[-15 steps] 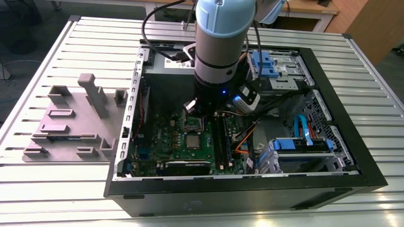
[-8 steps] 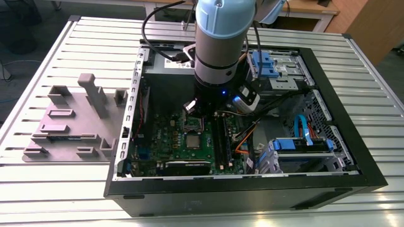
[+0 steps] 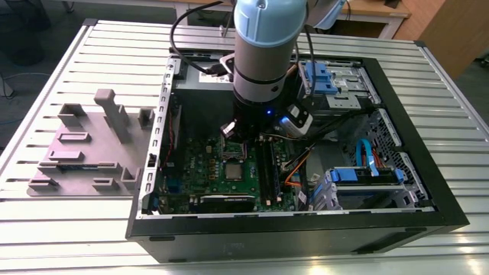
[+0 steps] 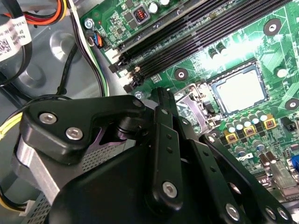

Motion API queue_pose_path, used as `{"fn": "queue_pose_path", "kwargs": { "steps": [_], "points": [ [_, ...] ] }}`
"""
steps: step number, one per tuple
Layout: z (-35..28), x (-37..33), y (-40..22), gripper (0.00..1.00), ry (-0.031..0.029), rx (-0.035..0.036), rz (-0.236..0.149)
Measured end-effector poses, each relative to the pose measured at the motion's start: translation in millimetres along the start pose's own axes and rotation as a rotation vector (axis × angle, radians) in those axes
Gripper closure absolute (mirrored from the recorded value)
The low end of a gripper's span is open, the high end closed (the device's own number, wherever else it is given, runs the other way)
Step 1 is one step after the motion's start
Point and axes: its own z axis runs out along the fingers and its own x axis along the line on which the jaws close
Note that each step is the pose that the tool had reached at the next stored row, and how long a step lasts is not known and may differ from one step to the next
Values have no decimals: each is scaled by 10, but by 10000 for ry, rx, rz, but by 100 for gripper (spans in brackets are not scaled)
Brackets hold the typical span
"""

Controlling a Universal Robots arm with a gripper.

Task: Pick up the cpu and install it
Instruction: 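Close the cpu cover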

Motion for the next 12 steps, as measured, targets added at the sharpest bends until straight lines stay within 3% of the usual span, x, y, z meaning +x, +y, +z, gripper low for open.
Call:
{"fn": "queue_pose_path", "kwargs": {
  "steps": [12],
  "points": [
    [-16,27,13,89,-6,5,0]
  ]
}}
